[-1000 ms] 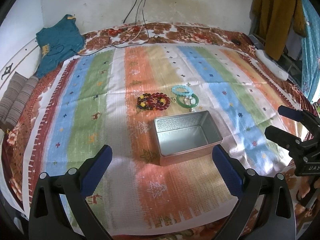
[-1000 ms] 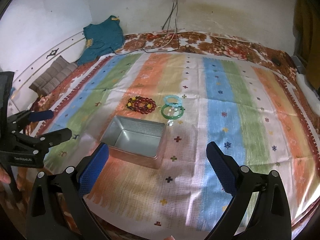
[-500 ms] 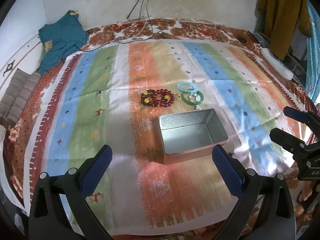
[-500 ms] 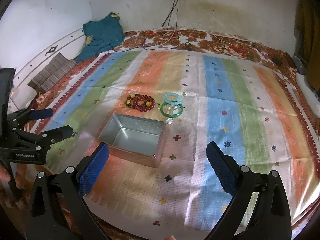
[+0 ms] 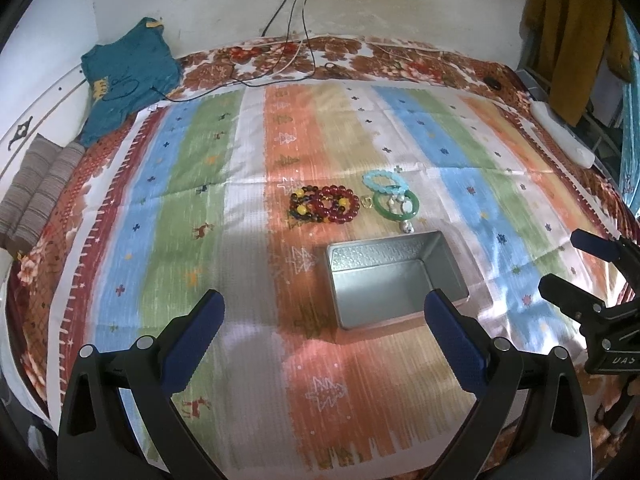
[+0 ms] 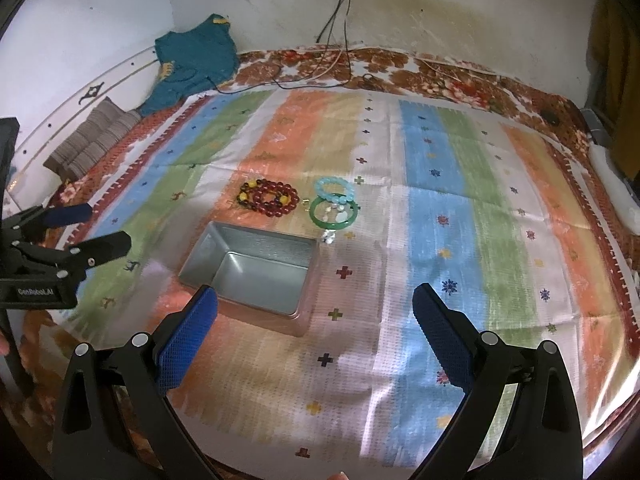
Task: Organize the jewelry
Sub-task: 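Move both grippers toward the bracelets beside the silver tin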
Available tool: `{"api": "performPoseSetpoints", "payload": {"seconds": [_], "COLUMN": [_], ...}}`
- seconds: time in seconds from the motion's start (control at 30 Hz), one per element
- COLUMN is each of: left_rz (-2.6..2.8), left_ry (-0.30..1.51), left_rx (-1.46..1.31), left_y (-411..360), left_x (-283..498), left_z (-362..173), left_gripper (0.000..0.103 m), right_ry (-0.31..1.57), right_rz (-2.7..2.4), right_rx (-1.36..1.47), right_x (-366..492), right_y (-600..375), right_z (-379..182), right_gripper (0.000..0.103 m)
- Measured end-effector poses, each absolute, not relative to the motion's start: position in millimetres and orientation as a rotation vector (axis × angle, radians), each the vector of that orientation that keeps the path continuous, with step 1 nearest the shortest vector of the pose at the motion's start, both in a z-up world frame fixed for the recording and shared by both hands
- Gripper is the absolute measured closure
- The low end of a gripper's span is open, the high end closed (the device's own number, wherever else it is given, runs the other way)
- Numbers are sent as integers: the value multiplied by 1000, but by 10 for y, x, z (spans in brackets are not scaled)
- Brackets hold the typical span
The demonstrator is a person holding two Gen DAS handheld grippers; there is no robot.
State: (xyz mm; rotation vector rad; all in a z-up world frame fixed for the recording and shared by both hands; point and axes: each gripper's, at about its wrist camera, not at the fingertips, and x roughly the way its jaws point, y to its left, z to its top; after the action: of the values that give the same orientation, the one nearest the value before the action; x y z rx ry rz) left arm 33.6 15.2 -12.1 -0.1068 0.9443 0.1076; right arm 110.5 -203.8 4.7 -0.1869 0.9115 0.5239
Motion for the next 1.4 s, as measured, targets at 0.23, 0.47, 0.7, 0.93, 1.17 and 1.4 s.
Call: {"api": "performPoseSetpoints", "payload": {"seconds": [0.23,0.47,0.7,0.93,1.17,1.4], "left_rz": [123,123,140,144,149,146], "left_ry": [952,982,1004,1028,1021,1042], "left_rx": [-86,-80,-63,-55,-42,-31], "left_y": [224,265,288,292,279,262], "left_x": [496,648,795,887,948,1067], "left_z": [-145,-188,-241,-308,-321,-378], "left_gripper": [5,6,6,6,6,6], "right_ry": [900,924,951,981,1017,1042], "right_rz": [491,476,454,446,434,422], "right_rx": [-235,-215,-203,-200,-210,-213], "right_x": [1226,1414,1673,1790,1936,2085], "right_y": [-1983,-2006,-1962,-1936,-1868,-1831], "right_z": [28,-12,-57,-138,-248,-327], "right_gripper": [4,4,4,4,4,4]}}
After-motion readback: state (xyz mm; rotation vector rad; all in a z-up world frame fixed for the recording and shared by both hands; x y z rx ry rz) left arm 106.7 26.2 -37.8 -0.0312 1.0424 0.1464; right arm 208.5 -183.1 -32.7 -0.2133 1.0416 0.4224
